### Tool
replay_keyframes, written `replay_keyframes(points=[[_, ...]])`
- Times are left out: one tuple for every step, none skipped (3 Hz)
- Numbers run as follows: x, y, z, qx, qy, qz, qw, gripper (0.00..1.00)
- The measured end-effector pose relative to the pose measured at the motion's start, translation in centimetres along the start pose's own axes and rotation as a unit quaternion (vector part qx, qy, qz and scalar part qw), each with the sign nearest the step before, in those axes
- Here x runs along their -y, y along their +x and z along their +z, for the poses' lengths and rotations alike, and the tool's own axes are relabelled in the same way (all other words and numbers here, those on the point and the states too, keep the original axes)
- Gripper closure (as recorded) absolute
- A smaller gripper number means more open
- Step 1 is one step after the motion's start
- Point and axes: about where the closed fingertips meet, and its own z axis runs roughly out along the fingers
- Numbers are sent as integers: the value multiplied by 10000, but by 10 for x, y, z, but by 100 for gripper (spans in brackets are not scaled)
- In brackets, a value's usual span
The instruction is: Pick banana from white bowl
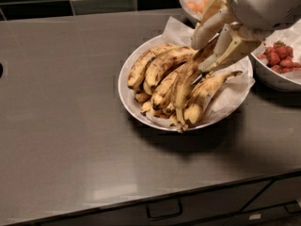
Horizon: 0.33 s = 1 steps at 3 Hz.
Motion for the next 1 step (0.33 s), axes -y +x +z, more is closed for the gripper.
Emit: replay_keyframes(points=[[0,0,0,1,2,-2,10000,100]])
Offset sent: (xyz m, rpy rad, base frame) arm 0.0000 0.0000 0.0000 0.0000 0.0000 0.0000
